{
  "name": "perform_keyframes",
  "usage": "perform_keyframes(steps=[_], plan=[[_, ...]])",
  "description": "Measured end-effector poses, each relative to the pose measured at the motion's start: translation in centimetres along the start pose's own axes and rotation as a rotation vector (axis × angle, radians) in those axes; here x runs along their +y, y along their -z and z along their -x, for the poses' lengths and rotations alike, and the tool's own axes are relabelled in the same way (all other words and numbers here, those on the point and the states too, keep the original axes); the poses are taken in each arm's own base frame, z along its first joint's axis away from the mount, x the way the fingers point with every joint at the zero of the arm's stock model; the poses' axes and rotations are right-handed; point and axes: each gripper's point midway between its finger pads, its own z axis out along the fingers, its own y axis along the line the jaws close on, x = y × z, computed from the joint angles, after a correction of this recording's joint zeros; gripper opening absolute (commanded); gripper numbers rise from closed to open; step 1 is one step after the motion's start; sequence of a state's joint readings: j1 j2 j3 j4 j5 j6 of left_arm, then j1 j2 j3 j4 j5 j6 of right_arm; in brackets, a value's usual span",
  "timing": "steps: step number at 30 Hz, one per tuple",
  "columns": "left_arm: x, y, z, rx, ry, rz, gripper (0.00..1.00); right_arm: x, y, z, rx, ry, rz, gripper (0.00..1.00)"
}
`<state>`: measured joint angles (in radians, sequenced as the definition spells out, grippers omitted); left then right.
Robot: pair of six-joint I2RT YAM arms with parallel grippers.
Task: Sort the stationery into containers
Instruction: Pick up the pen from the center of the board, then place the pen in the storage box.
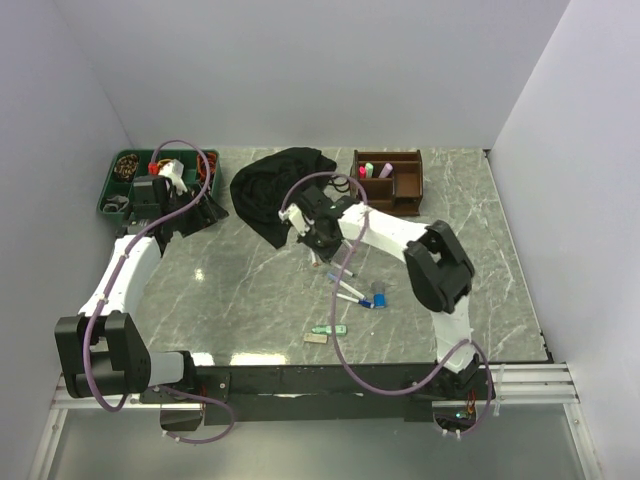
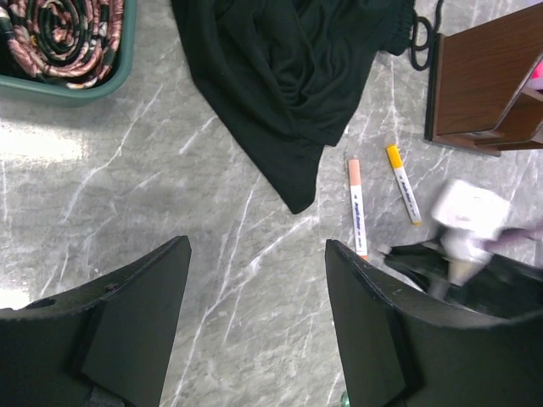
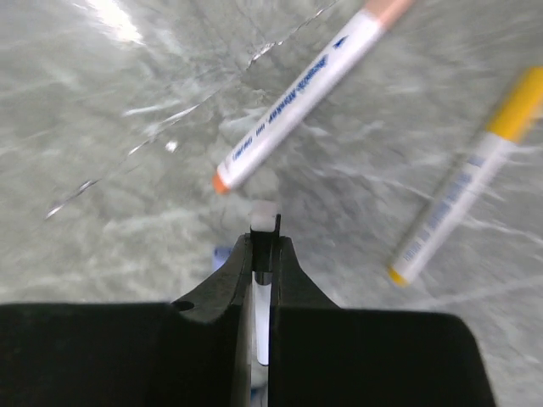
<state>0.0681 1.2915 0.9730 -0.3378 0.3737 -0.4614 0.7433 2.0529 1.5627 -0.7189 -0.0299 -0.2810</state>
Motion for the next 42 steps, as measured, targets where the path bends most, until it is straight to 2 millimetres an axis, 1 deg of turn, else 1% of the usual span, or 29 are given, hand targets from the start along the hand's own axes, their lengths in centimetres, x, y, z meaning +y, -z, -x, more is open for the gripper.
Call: perform_keyframes(steps=[1, 3, 6, 8, 10, 13, 15, 18, 22, 26, 29, 31, 33, 36, 38, 42], plan=[[-0.1, 0.0, 0.0, 0.0, -0.001, -0.006, 0.7, -0.2, 0.9, 0.4, -0.022, 0.004, -0.004, 0.0], [-0.5, 0.0, 0.1, 0.001, -0.004, -0.027, 0.69, -0.5, 3.5, 1.2, -0.088, 0.01, -0.012, 0.0], [-1.4, 0.1, 0.2, 0.002, -0.018, -0.075, 0.69, -1.3, 8.2, 2.8, -0.25, -0.006, 0.002, 0.0], [-1.9, 0.1, 0.4, 0.003, -0.028, -0.101, 0.69, -2.8, 11.2, 3.1, -0.385, -0.045, 0.008, 0.0], [-2.5, 0.1, 0.8, 0.0, -0.04, -0.12, 0.69, -5.2, 13.8, 2.5, -0.513, -0.102, -0.026, 0.0], [-3.3, -0.2, 1.6, -0.001, -0.059, -0.147, 0.69, -8.5, 15.8, 1.5, -0.658, -0.17, -0.105, 0.0], [-3.7, -0.5, 1.9, 0.002, -0.074, -0.157, 0.69, -9.7, 16.5, 1.3, -0.736, -0.192, -0.138, 0.0], [-4.2, -1.1, 1.9, 0.018, -0.104, -0.167, 0.69, -11.2, 16.4, 1.8, -0.837, -0.205, -0.17, 0.0], [-5.1, -2.1, 1.3, 0.051, -0.161, -0.186, 0.69, -13.0, 15.8, 1.8, -0.914, -0.228, -0.217, 0.0], [-5.9, -3.1, 0.4, 0.099, -0.226, -0.206, 0.69, -15.6, 15.4, 2.4, -0.983, -0.251, -0.282, 0.0], [-6.3, -3.6, 0.1, 0.126, -0.273, -0.221, 0.69, -17.6, 14.5, 2.5, -1.006, -0.273, -0.314, 0.0], [-6.1, -4.0, -0.1, 0.139, -0.3, -0.226, 0.69, -19.0, 13.4, 2.3, -1.004, -0.29, -0.328, 0.0], [-5.8, -4.1, -0.4, 0.153, -0.321, -0.223, 0.67, -20.2, 12.5, 2.3, -0.999, -0.301, -0.337, 0.0], [-5.4, -4.3, -0.8, 0.172, -0.354, -0.219, 0.66, -21.8, 11.6, 2.6, -1.001, -0.302, -0.347, 0.0], [-5.1, -4.3, -1.0, 0.184, -0.376, -0.217, 0.67, -22.4, 11.2, 2.8, -1.01, -0.285, -0.348, 0.0], [-4.9, -4.1, -1.2, 0.194, -0.418, -0.208, 0.68, -23.0, 10.8, 3.4, -1.029, -0.233, -0.342, 0.0]])
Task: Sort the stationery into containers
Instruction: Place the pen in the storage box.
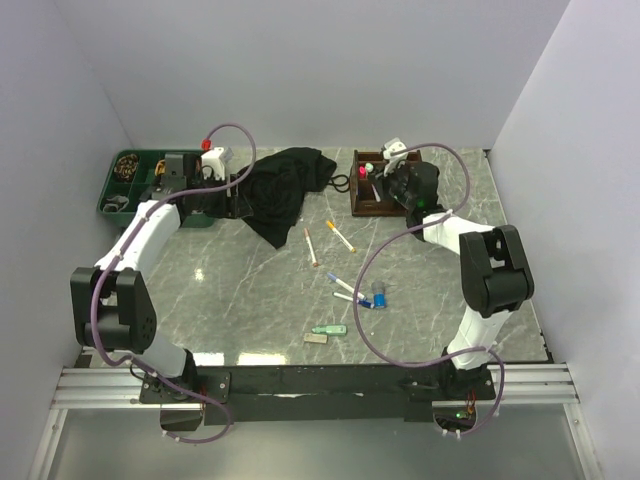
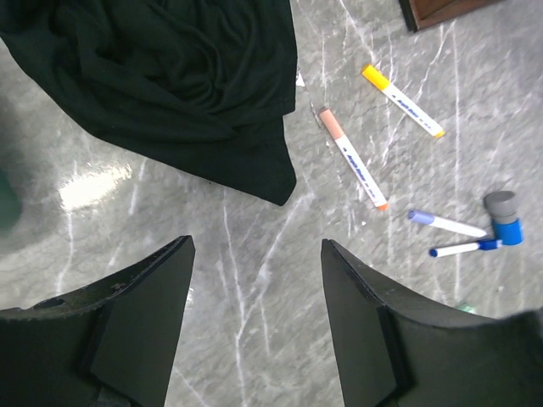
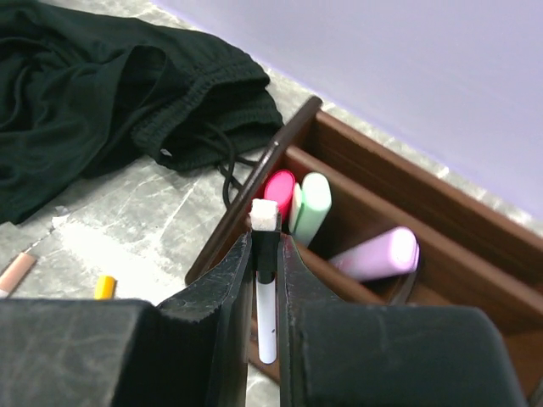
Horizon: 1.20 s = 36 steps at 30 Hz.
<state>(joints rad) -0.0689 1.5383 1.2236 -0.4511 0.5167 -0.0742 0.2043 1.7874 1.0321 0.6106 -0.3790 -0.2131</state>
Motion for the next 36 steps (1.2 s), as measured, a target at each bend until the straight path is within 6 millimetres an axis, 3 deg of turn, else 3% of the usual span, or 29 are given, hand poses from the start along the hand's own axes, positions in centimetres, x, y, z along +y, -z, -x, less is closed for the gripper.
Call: perform_keyframes(steps=[9, 25, 29, 33, 36], plan=[[-0.8, -0.7, -0.2, 0.035, -0.102, 0.009, 0.69, 1.0, -1.2, -1.6, -0.022, 0.145, 0.099, 0.0], [-1.1, -1.2, -0.8, 0.058, -0.113, 0.011, 0.69, 1.4, -1.5, -1.1, -0.059, 0.304, 0.158, 0.01], [-1.1, -1.2, -0.8, 0.058, -0.113, 0.011, 0.7, 1.3, -1.6, -1.2, -0.052, 0.334, 0.164, 0.1], [-1.1, -1.2, -0.8, 0.058, -0.113, 0.013, 0.7, 1.1, -1.7, -1.2, -0.043, 0.363, 0.165, 0.33], [-1.0, -1.2, -0.8, 0.058, -0.113, 0.017, 0.7, 1.0, -1.7, -1.3, -0.036, 0.373, 0.162, 0.39]])
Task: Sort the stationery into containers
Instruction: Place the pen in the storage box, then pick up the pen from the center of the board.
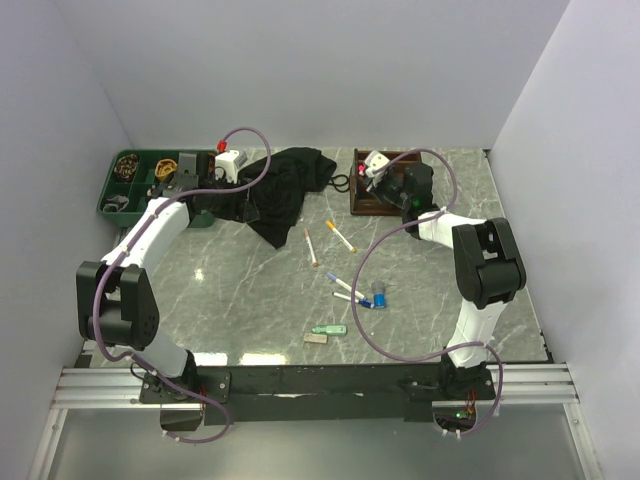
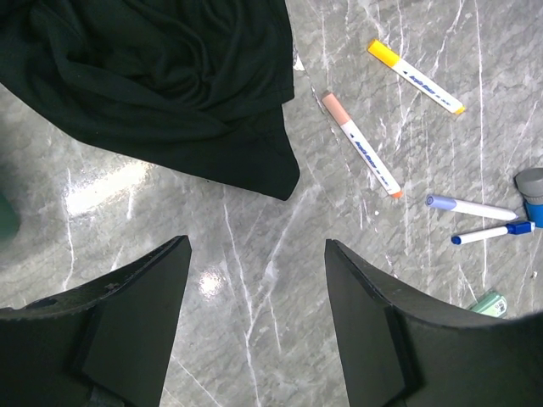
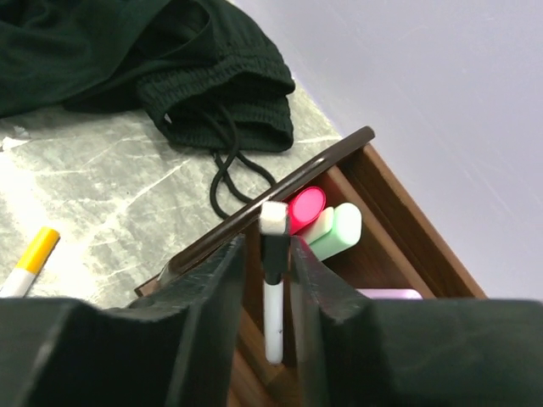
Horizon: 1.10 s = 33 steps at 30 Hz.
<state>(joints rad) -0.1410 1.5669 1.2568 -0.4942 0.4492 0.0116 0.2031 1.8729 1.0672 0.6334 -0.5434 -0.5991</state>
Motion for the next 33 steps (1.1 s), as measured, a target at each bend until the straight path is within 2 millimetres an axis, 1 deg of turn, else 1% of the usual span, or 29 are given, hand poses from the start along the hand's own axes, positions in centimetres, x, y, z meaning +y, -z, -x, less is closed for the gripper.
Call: perform_keyframes(steps=[8, 12, 14, 16, 19, 21, 22, 23, 24, 26, 27, 29, 31, 33], plan=[[0.1, -0.1, 0.1, -0.006, -0.002, 0.001, 0.7, 0.3, 0.2, -0.3, 0.018, -0.006, 0.007, 0.42], [0.1, -0.2, 0.1, -0.01, -0.001, 0.001, 0.7, 0.4, 1.2, 0.5, 0.018, -0.017, 0.005, 0.43], [0.0, -0.2, 0.1, -0.016, 0.008, 0.0, 0.71, 0.6, 1.9, 1.6, 0.01, -0.026, 0.005, 0.44], [-0.1, -0.1, 0.0, -0.023, 0.019, 0.001, 0.73, 0.7, 3.0, 3.3, -0.001, -0.041, 0.005, 0.45], [-0.3, 0.3, -0.1, -0.042, 0.048, 0.007, 0.77, 1.4, 4.6, 7.3, -0.038, -0.067, 0.033, 0.45], [-0.5, 0.9, 0.1, -0.063, 0.071, 0.016, 0.8, 3.2, 5.3, 10.1, -0.037, -0.106, 0.113, 0.45], [-0.5, 1.3, 0.3, -0.076, 0.079, 0.02, 0.82, 4.5, 5.3, 11.6, -0.027, -0.137, 0.172, 0.45], [-0.6, 1.6, 0.5, -0.091, 0.085, 0.023, 0.83, 5.3, 5.2, 12.7, -0.023, -0.164, 0.212, 0.44], [-0.6, 2.2, 0.8, -0.11, 0.097, 0.026, 0.83, 6.5, 5.1, 13.7, -0.007, -0.2, 0.261, 0.44], [-0.3, 3.5, 1.2, -0.147, 0.129, 0.041, 0.83, 9.2, 4.7, 14.9, 0.06, -0.299, 0.369, 0.44], [-0.1, 4.2, 1.4, -0.166, 0.146, 0.05, 0.83, 10.4, 4.4, 15.1, 0.103, -0.348, 0.415, 0.44], [0.3, 5.5, 1.6, -0.203, 0.179, 0.07, 0.83, 12.3, 3.6, 14.6, 0.192, -0.432, 0.464, 0.44], [0.4, 6.6, 1.5, -0.23, 0.205, 0.083, 0.83, 14.4, 2.8, 12.9, 0.291, -0.501, 0.486, 0.45], [0.1, 7.4, 1.1, -0.248, 0.226, 0.085, 0.83, 16.6, 2.7, 10.3, 0.436, -0.559, 0.486, 0.46]])
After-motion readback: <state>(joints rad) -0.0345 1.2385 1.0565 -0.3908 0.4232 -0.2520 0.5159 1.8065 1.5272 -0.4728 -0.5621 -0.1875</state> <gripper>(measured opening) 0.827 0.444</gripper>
